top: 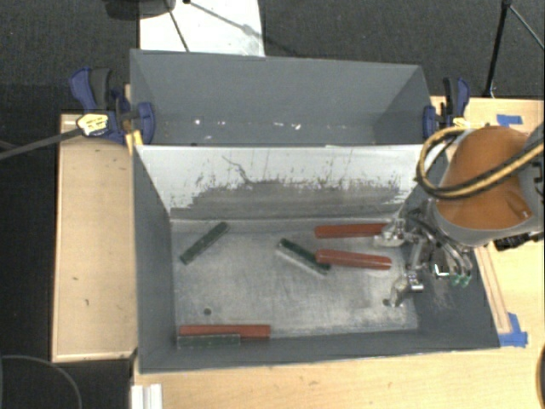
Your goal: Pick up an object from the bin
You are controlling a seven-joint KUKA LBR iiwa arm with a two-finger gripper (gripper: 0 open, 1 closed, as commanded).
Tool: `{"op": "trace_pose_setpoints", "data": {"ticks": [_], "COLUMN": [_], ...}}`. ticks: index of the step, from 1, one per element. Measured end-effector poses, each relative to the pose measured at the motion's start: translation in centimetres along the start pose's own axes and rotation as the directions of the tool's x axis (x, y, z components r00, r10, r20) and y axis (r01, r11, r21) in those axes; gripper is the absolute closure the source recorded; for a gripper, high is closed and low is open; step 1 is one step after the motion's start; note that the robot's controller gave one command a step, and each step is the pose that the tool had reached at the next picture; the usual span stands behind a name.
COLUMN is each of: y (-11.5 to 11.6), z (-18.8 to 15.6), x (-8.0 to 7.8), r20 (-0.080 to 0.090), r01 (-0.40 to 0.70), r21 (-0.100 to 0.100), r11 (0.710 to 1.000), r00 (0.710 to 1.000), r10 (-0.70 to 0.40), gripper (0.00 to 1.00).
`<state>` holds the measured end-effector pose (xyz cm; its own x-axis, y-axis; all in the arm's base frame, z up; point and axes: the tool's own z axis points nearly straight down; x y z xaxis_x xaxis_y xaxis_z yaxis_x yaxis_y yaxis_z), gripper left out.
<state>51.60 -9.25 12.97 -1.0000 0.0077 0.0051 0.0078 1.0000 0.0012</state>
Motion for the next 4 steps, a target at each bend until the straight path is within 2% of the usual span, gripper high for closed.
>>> {"op": "trace_pose_setpoints", "data": {"ticks": [1,2,3,4], "y": [0.0,4.3,4.3,4.2], "z": [-0.4,5.4,5.4,-7.5], "x": [-0.2,-3.0,-3.0,-3.4], "r20": [0.007,0.015,0.015,0.007], "r01": [0.003,0.006,0.006,0.013], "r21": [0.001,0.001,0.001,0.001], "r11": [1.000,1.000,1.000,1.000], "r00": [1.000,1.000,1.000,1.000], "r10": [-0.003,-0.006,-0.006,-0.013], "gripper": [0.00,1.00,1.00,1.00]}}
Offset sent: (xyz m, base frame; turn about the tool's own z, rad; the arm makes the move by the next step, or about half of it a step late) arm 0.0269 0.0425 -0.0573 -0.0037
